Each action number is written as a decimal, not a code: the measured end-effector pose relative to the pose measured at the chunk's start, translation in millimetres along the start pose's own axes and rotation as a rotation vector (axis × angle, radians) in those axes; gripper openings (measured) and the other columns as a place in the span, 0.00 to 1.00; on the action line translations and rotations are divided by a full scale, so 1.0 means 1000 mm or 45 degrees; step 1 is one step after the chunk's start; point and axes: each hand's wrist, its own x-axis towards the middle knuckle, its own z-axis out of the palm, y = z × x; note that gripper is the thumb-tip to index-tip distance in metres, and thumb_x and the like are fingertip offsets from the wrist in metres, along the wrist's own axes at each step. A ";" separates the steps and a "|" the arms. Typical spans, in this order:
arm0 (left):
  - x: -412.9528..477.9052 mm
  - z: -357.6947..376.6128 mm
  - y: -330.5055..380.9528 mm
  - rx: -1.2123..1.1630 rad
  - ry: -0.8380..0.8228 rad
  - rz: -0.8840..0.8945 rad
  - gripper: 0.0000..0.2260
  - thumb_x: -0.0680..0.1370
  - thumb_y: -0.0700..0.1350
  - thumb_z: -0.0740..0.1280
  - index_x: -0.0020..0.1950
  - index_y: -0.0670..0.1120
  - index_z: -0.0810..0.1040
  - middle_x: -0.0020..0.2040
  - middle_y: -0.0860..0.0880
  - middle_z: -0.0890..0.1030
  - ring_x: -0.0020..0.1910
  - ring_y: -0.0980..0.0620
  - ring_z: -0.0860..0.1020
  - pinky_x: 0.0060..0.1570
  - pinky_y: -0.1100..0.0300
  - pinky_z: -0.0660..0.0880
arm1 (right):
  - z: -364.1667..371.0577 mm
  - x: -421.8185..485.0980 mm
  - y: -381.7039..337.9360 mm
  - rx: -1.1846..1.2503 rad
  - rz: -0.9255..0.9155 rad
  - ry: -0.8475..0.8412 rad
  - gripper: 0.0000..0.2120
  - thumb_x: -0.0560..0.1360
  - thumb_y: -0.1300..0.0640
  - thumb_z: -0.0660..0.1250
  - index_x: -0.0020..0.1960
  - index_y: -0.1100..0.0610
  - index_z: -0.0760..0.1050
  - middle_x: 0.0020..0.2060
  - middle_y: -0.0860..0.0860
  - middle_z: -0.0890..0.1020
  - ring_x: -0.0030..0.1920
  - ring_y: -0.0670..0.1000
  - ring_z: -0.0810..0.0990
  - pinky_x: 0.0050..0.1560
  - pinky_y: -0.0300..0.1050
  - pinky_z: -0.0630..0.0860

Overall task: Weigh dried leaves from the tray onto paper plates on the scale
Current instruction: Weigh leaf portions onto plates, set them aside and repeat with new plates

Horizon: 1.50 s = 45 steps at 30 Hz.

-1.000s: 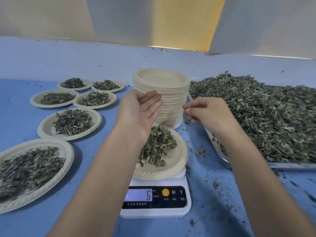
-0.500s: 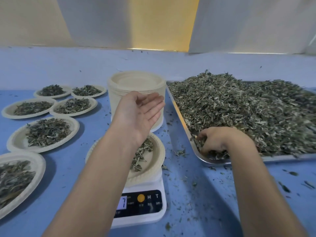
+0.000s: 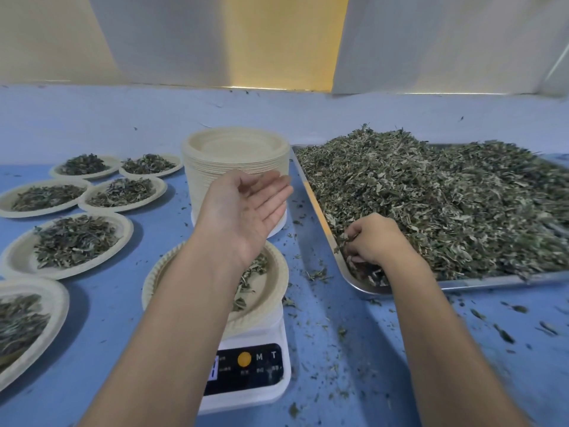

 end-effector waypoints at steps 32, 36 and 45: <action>-0.024 -0.078 0.056 1.080 0.498 0.597 0.13 0.78 0.40 0.58 0.39 0.50 0.78 0.44 0.52 0.81 0.50 0.50 0.80 0.55 0.52 0.75 | 0.028 -0.076 -0.115 1.200 -0.579 -0.342 0.08 0.72 0.70 0.69 0.42 0.57 0.77 0.29 0.46 0.81 0.29 0.39 0.79 0.33 0.31 0.77; -0.025 -0.103 0.060 1.695 0.546 0.523 0.08 0.77 0.41 0.61 0.45 0.48 0.80 0.41 0.47 0.81 0.43 0.43 0.78 0.42 0.55 0.73 | 0.042 -0.077 -0.118 1.016 -0.631 -0.226 0.10 0.71 0.66 0.72 0.41 0.51 0.78 0.32 0.46 0.78 0.31 0.40 0.80 0.37 0.33 0.78; -0.014 -0.123 0.057 1.918 0.391 -0.014 0.14 0.75 0.51 0.68 0.49 0.40 0.81 0.47 0.44 0.82 0.50 0.45 0.80 0.47 0.54 0.76 | 0.052 -0.079 -0.116 0.500 -0.752 -0.081 0.07 0.68 0.57 0.76 0.42 0.46 0.82 0.34 0.43 0.83 0.34 0.38 0.78 0.42 0.39 0.80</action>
